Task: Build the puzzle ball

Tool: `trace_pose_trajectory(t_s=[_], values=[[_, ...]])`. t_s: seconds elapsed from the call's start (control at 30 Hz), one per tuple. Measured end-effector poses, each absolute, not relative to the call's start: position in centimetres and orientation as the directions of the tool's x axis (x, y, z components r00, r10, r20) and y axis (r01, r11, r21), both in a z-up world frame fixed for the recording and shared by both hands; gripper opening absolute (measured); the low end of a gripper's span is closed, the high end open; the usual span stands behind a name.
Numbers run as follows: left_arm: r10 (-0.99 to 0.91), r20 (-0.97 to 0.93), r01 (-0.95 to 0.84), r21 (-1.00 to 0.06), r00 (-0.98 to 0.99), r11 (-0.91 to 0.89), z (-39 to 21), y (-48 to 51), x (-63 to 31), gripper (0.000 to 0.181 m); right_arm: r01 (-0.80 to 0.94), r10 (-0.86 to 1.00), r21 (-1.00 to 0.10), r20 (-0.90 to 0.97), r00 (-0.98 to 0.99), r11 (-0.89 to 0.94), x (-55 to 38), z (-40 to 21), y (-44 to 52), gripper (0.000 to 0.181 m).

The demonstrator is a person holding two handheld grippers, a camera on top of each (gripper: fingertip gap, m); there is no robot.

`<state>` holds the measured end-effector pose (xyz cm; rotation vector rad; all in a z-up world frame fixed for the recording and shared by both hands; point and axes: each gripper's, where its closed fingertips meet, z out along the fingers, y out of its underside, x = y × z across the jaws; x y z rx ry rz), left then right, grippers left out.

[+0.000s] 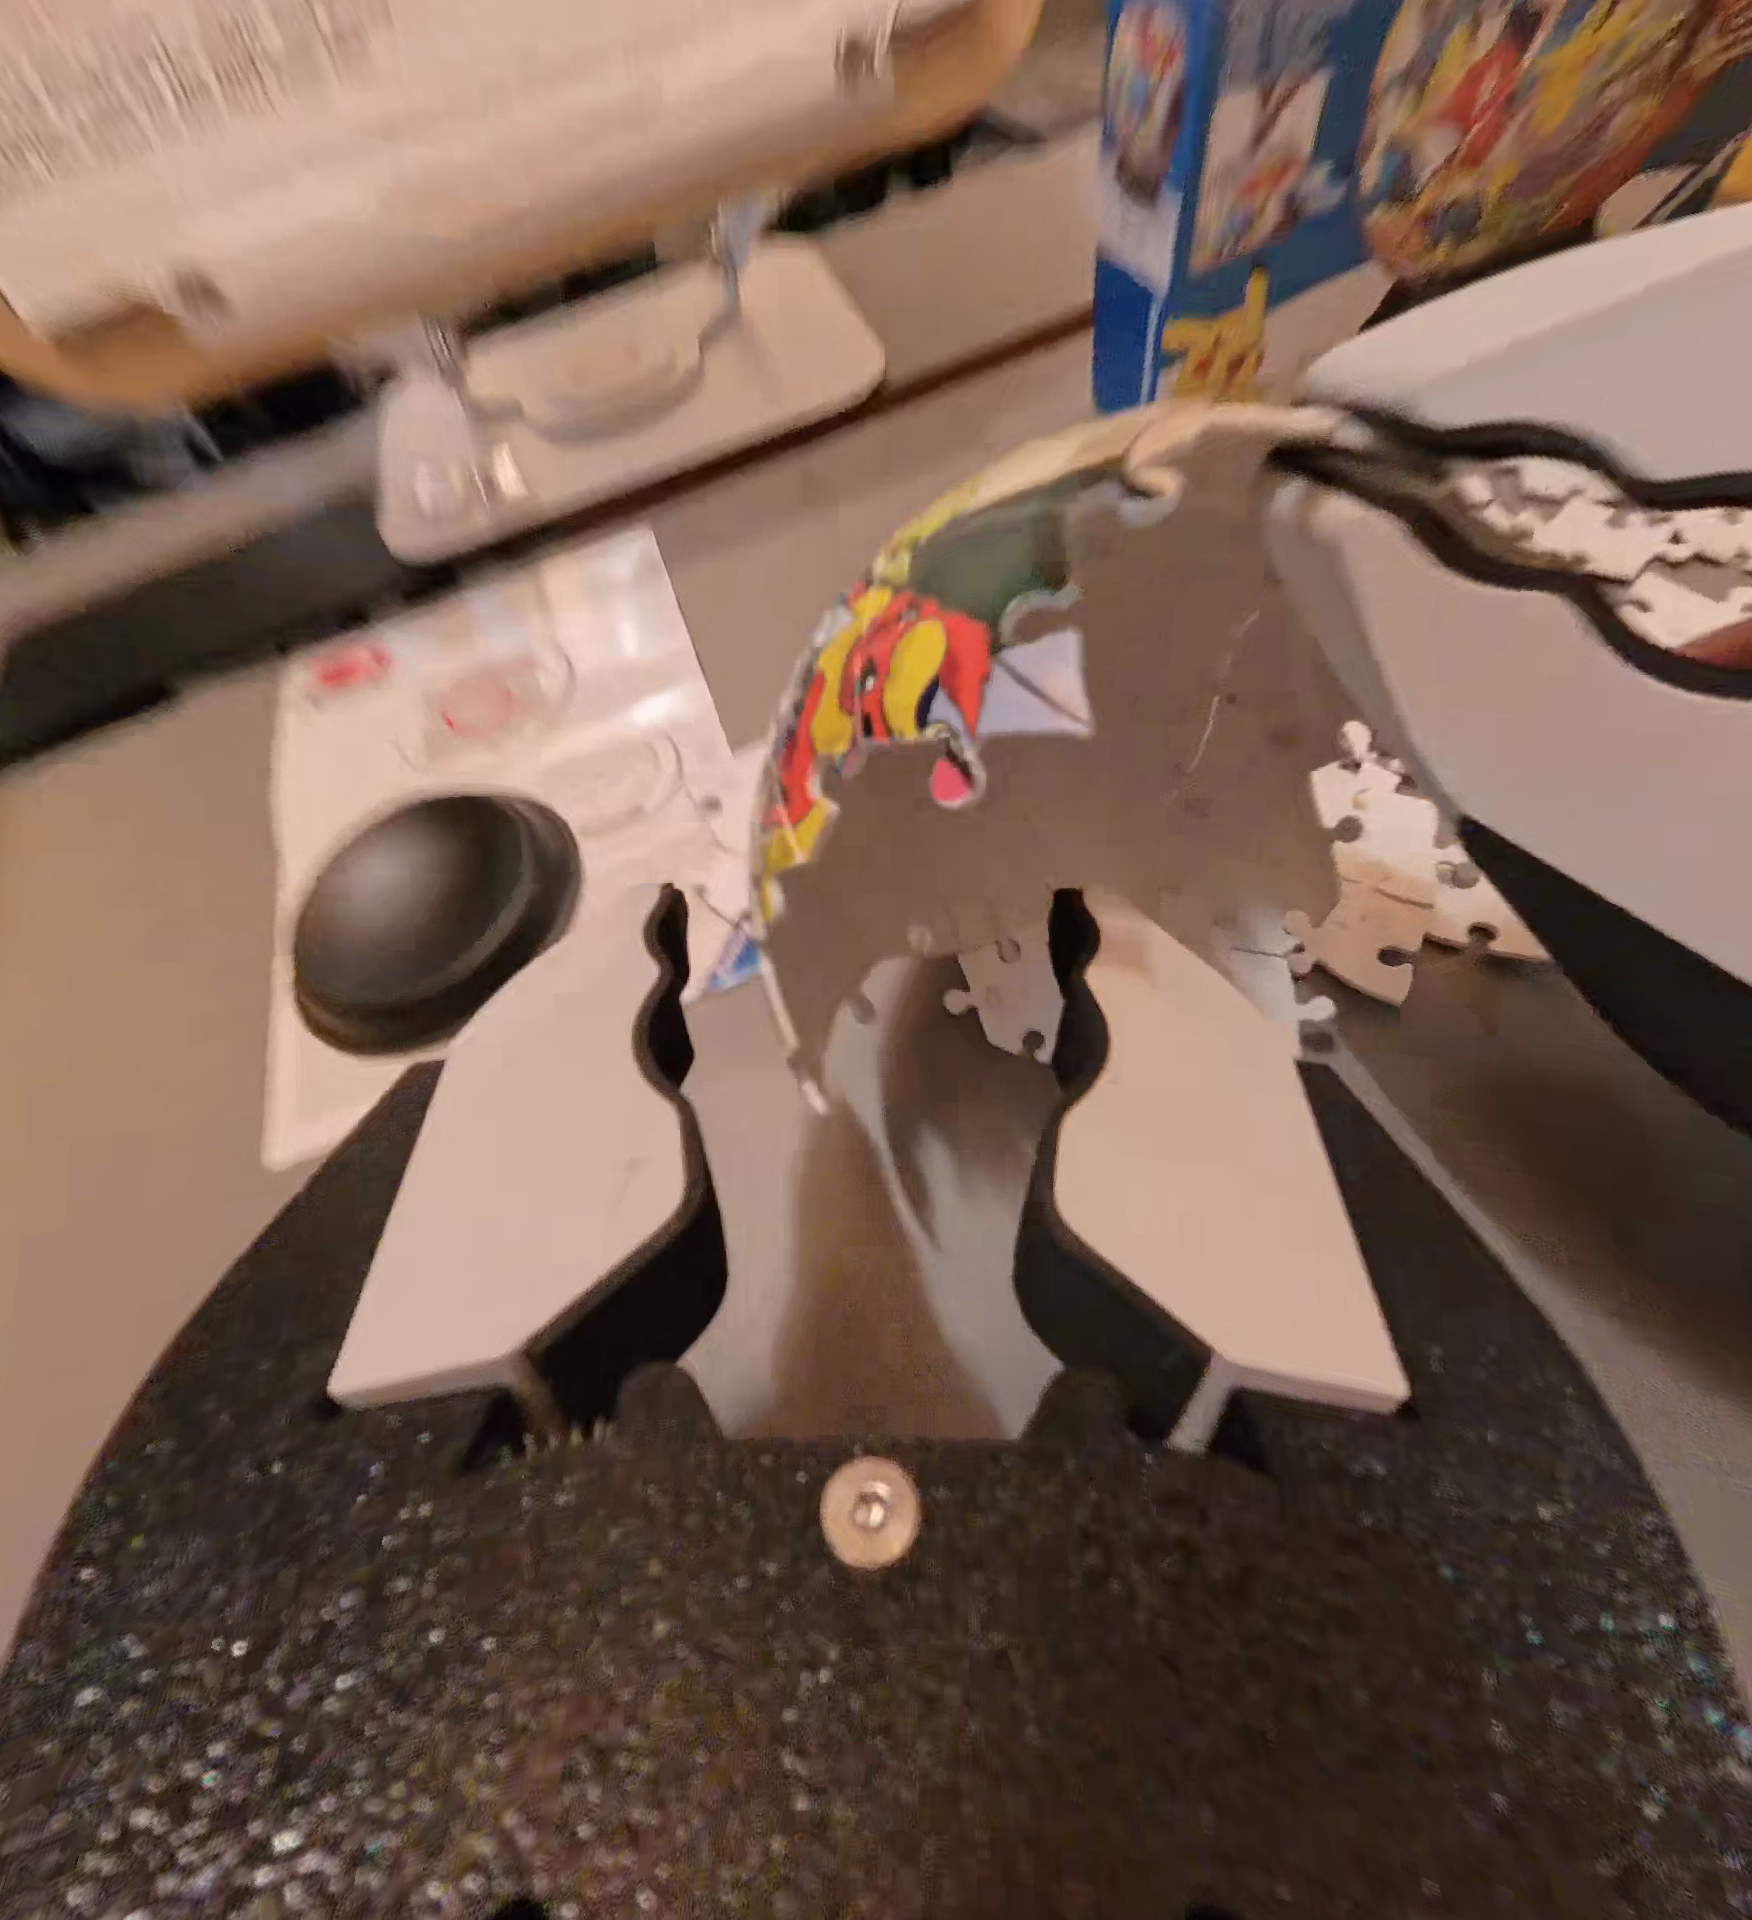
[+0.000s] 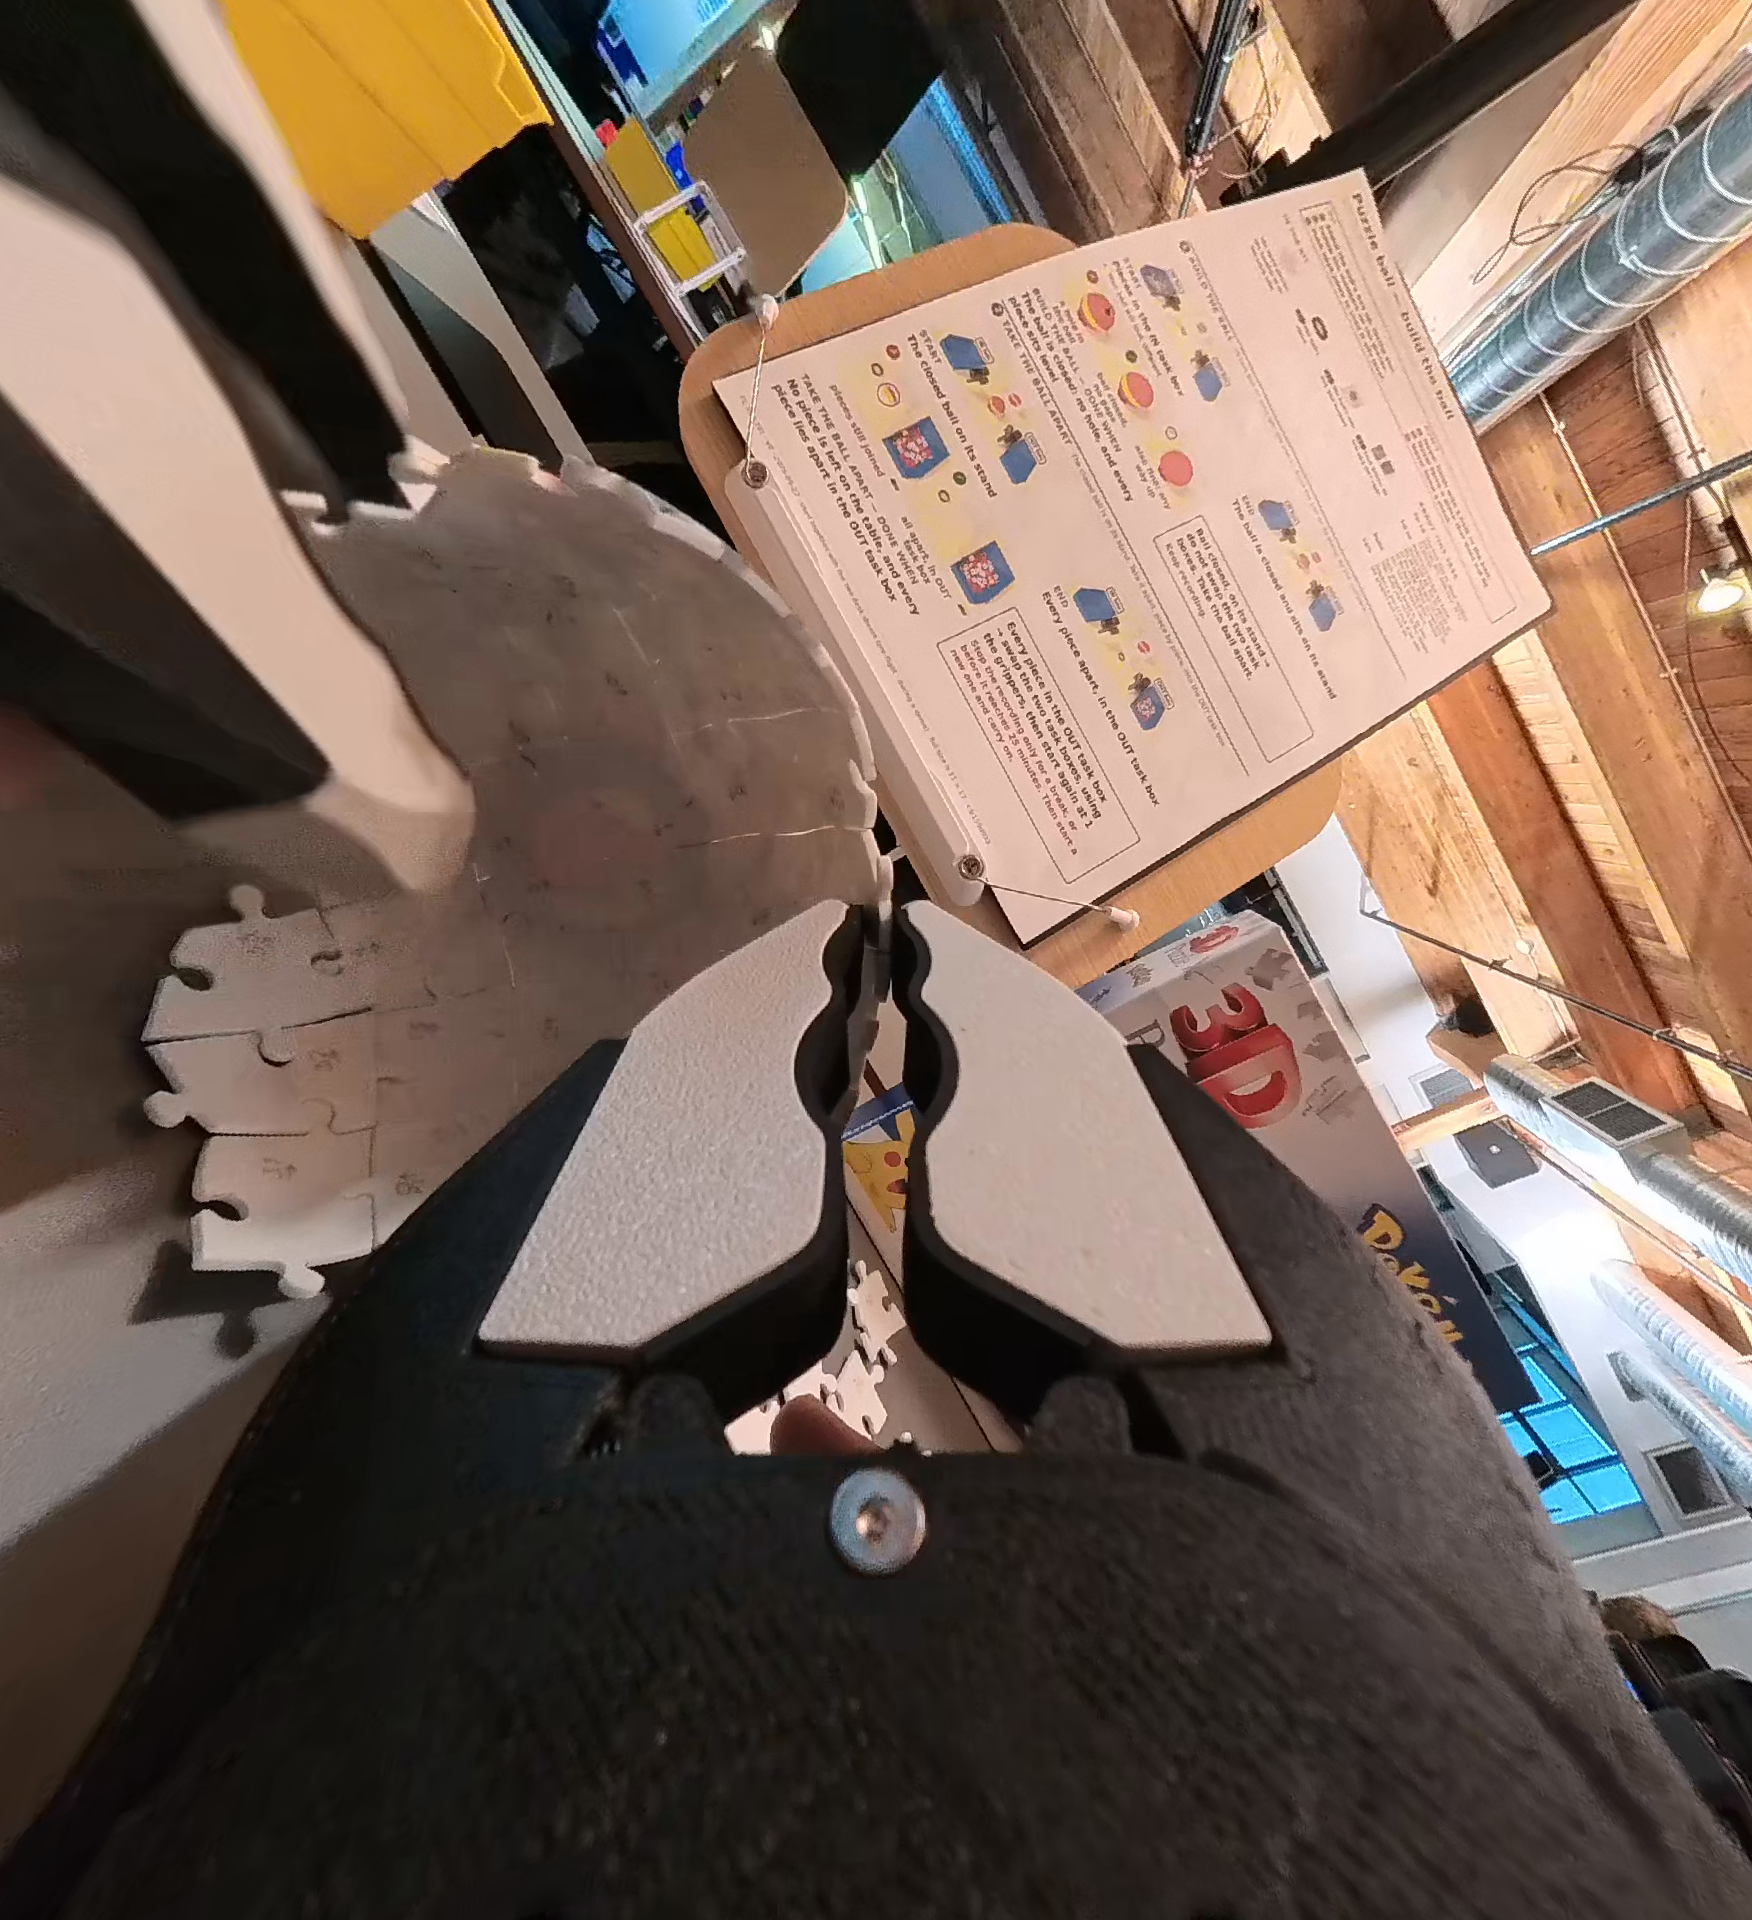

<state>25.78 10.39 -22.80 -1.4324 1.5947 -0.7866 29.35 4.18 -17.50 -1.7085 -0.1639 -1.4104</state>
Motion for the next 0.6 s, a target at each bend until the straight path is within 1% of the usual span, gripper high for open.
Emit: trace_pose_trajectory(t_s=[0.07,0.1,0.17,0.23,0.3,0.5,0.53,0.6], values=[[-0.956,-0.290,-0.329,-0.900,-0.035,0.285,-20.6,10.4,25.5,0.061,0.597,-0.412,-0.534,0.845,0.342,-0.599,29.3,-17.5,4.2,0.005],[-0.929,-0.368,-0.260,-0.894,-0.043,0.366,-19.5,10.4,25.4,0.054,0.597,-0.412,-0.533,0.845,0.341,-0.599,29.3,-17.5,4.2,0.005],[-0.851,-0.525,-0.168,-0.837,-0.027,0.521,-18.1,10.4,25.2,0.045,0.598,-0.410,-0.531,0.846,0.340,-0.601,29.3,-17.5,4.2,0.005],[-0.774,-0.633,-0.114,-0.770,0.013,0.628,-17.2,10.4,25.3,0.034,0.598,-0.410,-0.531,0.846,0.340,-0.600,29.3,-17.5,4.3,0.005],[-0.719,-0.694,-0.079,-0.719,0.031,0.690,-16.7,9.8,25.3,0.024,0.598,-0.410,-0.529,0.848,0.337,-0.602,29.3,-17.5,4.2,0.005],[-0.546,-0.831,-0.025,-0.551,0.110,0.834,-16.3,8.7,25.1,0.005,0.587,-0.411,-0.539,0.842,0.351,-0.604,29.5,-17.8,4.1,0.007],[-0.528,-0.841,-0.020,-0.534,0.122,0.845,-16.3,8.6,25.1,0.002,0.586,-0.411,-0.540,0.841,0.352,-0.604,29.6,-17.8,4.1,0.007],[-0.531,-0.837,0.006,-0.535,0.131,0.845,-16.3,8.5,25.2,0.002,0.586,-0.410,-0.542,0.840,0.355,-0.602,29.6,-17.9,4.0,0.007]])
